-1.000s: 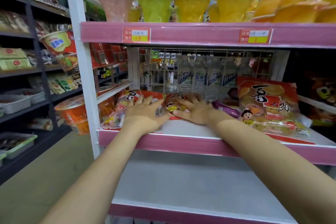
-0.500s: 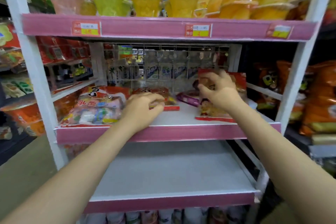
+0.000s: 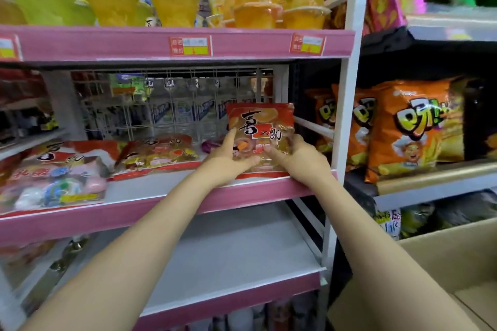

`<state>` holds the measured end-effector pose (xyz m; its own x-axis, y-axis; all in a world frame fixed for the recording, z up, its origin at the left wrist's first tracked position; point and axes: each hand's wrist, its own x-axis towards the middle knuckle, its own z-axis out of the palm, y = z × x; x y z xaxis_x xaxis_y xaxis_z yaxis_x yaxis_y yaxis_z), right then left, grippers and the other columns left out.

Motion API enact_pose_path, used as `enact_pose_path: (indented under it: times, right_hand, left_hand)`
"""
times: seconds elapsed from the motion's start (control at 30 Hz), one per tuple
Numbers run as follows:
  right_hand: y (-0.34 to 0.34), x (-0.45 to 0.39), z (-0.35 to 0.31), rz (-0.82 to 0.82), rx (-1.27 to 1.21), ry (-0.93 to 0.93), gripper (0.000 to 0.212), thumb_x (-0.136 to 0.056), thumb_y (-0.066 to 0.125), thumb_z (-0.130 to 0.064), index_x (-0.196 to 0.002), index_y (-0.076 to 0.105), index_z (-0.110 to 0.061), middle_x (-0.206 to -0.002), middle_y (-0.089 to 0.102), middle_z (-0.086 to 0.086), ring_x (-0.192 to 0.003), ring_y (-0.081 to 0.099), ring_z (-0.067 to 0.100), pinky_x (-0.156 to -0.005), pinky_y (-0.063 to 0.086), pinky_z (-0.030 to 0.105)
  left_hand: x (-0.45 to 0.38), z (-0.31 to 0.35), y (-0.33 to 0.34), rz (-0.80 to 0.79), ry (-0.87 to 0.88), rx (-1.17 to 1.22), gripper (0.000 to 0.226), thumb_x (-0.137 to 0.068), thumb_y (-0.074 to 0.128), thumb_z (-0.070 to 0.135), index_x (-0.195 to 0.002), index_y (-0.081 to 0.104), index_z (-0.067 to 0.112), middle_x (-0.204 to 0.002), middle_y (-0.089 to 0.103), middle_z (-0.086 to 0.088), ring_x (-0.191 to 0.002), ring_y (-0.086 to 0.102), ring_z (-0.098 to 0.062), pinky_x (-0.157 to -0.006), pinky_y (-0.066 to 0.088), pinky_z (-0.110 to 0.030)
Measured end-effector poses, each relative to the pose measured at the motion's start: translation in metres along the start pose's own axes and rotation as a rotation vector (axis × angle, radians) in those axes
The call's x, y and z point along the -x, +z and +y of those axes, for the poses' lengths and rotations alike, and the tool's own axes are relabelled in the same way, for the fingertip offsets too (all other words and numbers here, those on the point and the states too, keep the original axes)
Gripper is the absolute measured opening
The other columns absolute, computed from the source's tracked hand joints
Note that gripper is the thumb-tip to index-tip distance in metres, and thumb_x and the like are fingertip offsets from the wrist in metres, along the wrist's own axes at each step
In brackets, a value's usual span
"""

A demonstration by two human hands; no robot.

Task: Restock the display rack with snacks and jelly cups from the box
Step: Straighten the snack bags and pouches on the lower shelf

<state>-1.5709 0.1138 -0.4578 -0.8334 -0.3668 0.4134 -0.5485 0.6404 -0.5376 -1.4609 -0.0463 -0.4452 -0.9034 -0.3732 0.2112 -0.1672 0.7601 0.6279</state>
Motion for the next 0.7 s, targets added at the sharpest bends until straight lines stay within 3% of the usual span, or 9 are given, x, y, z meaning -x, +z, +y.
enact_pose_path:
  times: [0.17, 0.27, 0.3, 0.33, 0.4, 0.47, 0.57, 0.63, 0.7]
  right_hand:
    - [-0.002, 0.005, -0.001, 0.029, -0.175, -0.137, 0.072, -0.082, 0.061, -0.069, -0.137, 0.047, -0.024, -0.124, 0.065, -0.003, -0.112, 0.062, 0.021, -0.088, 0.052, 0.038]
    - [-0.002, 0.008, -0.02, 0.024, -0.27, -0.189, 0.064, -0.088, 0.064, -0.057, -0.136, 0.05, -0.017, -0.125, 0.063, 0.0, -0.116, 0.059, 0.021, -0.086, 0.043, 0.028]
    - [-0.001, 0.008, -0.03, 0.048, -0.273, -0.211, 0.066, -0.088, 0.063, -0.057, -0.136, 0.05, -0.014, -0.127, 0.062, 0.003, -0.118, 0.057, 0.022, -0.087, 0.042, 0.028]
    - [0.0, 0.01, -0.041, 0.078, -0.277, -0.235, 0.068, -0.088, 0.062, -0.058, -0.137, 0.049, -0.012, -0.131, 0.06, 0.005, -0.12, 0.056, 0.023, -0.089, 0.041, 0.029]
    - [0.001, 0.013, -0.066, 0.129, -0.332, -0.295, 0.072, -0.089, 0.06, -0.059, -0.14, 0.046, -0.012, -0.135, 0.057, 0.005, -0.123, 0.053, 0.021, -0.094, 0.041, 0.031]
    - [0.004, 0.018, -0.092, 0.16, -0.404, -0.355, 0.073, -0.089, 0.06, -0.059, -0.143, 0.043, -0.013, -0.138, 0.055, 0.003, -0.126, 0.05, 0.018, -0.097, 0.04, 0.03]
    - [0.02, 0.026, -0.126, 0.105, -0.454, -0.391, 0.073, -0.089, 0.06, -0.059, -0.142, 0.041, -0.013, -0.137, 0.056, 0.003, -0.125, 0.052, 0.019, -0.097, 0.04, 0.028]
    - [0.035, 0.029, -0.137, -0.067, -0.365, -0.349, 0.071, -0.088, 0.059, -0.063, -0.136, 0.043, -0.013, -0.13, 0.059, 0.006, -0.118, 0.056, 0.024, -0.095, 0.046, 0.035]
    - [0.049, 0.03, -0.137, -0.283, -0.124, -0.319, 0.063, -0.085, 0.058, -0.068, -0.119, 0.051, -0.015, -0.115, 0.063, 0.009, -0.108, 0.06, 0.028, -0.091, 0.05, 0.04]
  left_hand:
    - [0.01, -0.001, -0.006, 0.067, 0.1, 0.205, 0.099, -0.085, 0.075, 0.042, -0.156, 0.007, 0.042, -0.162, 0.025, 0.004, -0.139, 0.039, -0.02, -0.098, 0.04, -0.024]
    - [0.02, -0.001, -0.016, 0.177, 0.149, 0.236, 0.085, -0.09, 0.072, 0.032, -0.155, 0.017, 0.04, -0.155, 0.036, 0.002, -0.095, 0.051, 0.002, -0.061, 0.04, 0.001]
    - [0.024, -0.001, -0.023, 0.241, 0.163, 0.232, 0.08, -0.091, 0.07, 0.031, -0.154, 0.022, 0.039, -0.152, 0.04, 0.003, -0.091, 0.05, 0.003, -0.059, 0.038, 0.003]
    - [0.031, -0.001, -0.032, 0.308, 0.181, 0.209, 0.075, -0.092, 0.069, 0.03, -0.153, 0.026, 0.037, -0.15, 0.043, 0.004, -0.098, 0.051, 0.0, -0.065, 0.036, 0.004]
    - [0.045, -0.003, -0.055, 0.42, 0.234, 0.152, 0.067, -0.093, 0.068, 0.027, -0.151, 0.034, 0.033, -0.15, 0.045, 0.008, -0.122, 0.047, -0.007, -0.091, 0.034, -0.008]
    - [0.061, -0.01, -0.079, 0.509, 0.27, 0.129, 0.063, -0.092, 0.068, 0.025, -0.148, 0.039, 0.031, -0.146, 0.046, 0.013, -0.129, 0.04, -0.002, -0.1, 0.03, -0.017]
    - [0.079, -0.032, -0.107, 0.578, 0.253, 0.072, 0.058, -0.091, 0.07, 0.025, -0.144, 0.045, 0.032, -0.14, 0.047, 0.019, -0.126, 0.039, 0.003, -0.102, 0.031, -0.019]
    - [0.085, -0.057, -0.121, 0.507, 0.151, -0.006, 0.051, -0.089, 0.07, 0.034, -0.137, 0.053, 0.035, -0.134, 0.054, 0.017, -0.123, 0.047, -0.003, -0.099, 0.038, -0.023]
    - [0.092, -0.083, -0.13, 0.384, -0.012, -0.257, 0.042, -0.089, 0.064, 0.05, -0.129, 0.061, 0.039, -0.118, 0.062, 0.012, -0.11, 0.057, -0.012, -0.088, 0.046, -0.029]
